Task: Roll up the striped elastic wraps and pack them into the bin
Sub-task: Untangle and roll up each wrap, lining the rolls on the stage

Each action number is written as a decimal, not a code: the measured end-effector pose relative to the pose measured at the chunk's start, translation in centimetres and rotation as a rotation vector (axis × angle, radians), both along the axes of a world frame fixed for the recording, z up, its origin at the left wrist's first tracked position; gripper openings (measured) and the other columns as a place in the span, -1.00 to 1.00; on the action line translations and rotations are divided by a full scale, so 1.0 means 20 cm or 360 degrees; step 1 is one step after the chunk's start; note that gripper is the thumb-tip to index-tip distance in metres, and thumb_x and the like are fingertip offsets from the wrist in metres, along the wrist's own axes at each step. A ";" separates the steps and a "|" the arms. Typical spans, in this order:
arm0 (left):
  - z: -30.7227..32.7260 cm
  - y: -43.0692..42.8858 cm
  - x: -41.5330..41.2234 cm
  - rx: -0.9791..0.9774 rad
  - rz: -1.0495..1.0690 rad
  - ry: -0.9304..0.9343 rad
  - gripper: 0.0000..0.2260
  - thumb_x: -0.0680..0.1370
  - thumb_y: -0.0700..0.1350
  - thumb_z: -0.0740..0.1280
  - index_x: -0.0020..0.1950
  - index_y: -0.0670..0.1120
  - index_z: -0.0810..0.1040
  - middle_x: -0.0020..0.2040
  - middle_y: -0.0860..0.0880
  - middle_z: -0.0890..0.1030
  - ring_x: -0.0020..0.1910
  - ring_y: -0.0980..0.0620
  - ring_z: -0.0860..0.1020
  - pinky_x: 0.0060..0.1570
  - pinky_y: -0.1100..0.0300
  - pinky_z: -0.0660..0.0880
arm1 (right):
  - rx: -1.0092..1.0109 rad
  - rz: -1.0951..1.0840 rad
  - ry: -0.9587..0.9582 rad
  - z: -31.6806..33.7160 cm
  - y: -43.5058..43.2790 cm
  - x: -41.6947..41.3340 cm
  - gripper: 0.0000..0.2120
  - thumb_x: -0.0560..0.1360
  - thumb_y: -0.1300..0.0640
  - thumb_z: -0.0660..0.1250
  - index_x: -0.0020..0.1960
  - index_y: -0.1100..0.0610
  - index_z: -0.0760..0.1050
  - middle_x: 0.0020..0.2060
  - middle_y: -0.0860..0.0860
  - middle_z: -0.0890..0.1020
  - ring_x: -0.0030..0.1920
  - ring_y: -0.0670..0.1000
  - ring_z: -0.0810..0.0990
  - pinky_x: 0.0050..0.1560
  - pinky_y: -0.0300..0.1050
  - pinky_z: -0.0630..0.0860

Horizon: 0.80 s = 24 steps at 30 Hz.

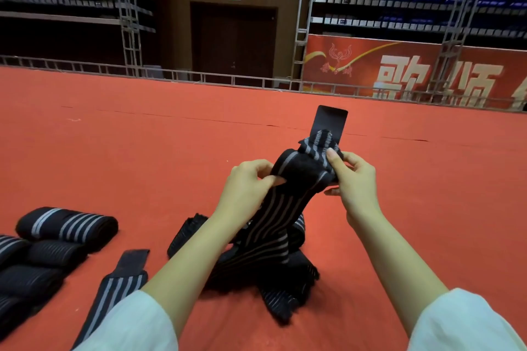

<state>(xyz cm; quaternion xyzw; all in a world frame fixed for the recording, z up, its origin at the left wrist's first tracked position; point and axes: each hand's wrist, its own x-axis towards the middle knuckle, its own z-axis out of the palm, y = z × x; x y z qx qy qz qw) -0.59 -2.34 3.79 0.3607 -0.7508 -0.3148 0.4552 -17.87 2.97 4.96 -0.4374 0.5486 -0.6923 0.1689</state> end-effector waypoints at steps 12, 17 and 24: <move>0.11 0.17 0.09 0.0098 -0.0110 -0.0812 -0.72 0.46 -0.09 0.47 0.15 -0.10 0.62 -0.09 -0.02 0.69 -0.23 0.09 0.62 -0.12 0.21 0.51 | -0.0079 0.0091 -0.0035 0.19 0.28 0.02 -0.89 0.55 0.19 0.33 -0.12 0.16 0.61 -0.28 0.00 0.66 -0.28 -0.09 0.60 -0.26 -0.19 0.55; 0.18 0.34 0.08 -0.0284 0.0066 -0.0029 -0.78 0.55 -0.08 0.35 0.17 -0.07 0.64 0.01 0.00 0.69 -0.05 0.13 0.62 0.06 0.22 0.53 | -0.0043 0.0252 0.0000 0.13 0.38 0.21 -0.88 0.54 0.20 0.34 -0.13 0.12 0.63 -0.29 0.00 0.68 -0.26 -0.05 0.65 -0.22 0.01 0.61; 0.21 0.49 0.12 0.0039 -0.0051 0.0046 -0.52 0.48 0.34 0.21 -0.31 -0.03 0.58 -0.45 0.09 0.46 -0.39 0.12 0.40 -0.26 0.17 0.39 | -0.0002 0.0571 0.0098 0.15 0.46 0.41 -0.79 0.49 0.30 0.36 0.01 0.03 0.63 -0.24 -0.01 0.68 -0.21 -0.11 0.62 -0.16 -0.12 0.56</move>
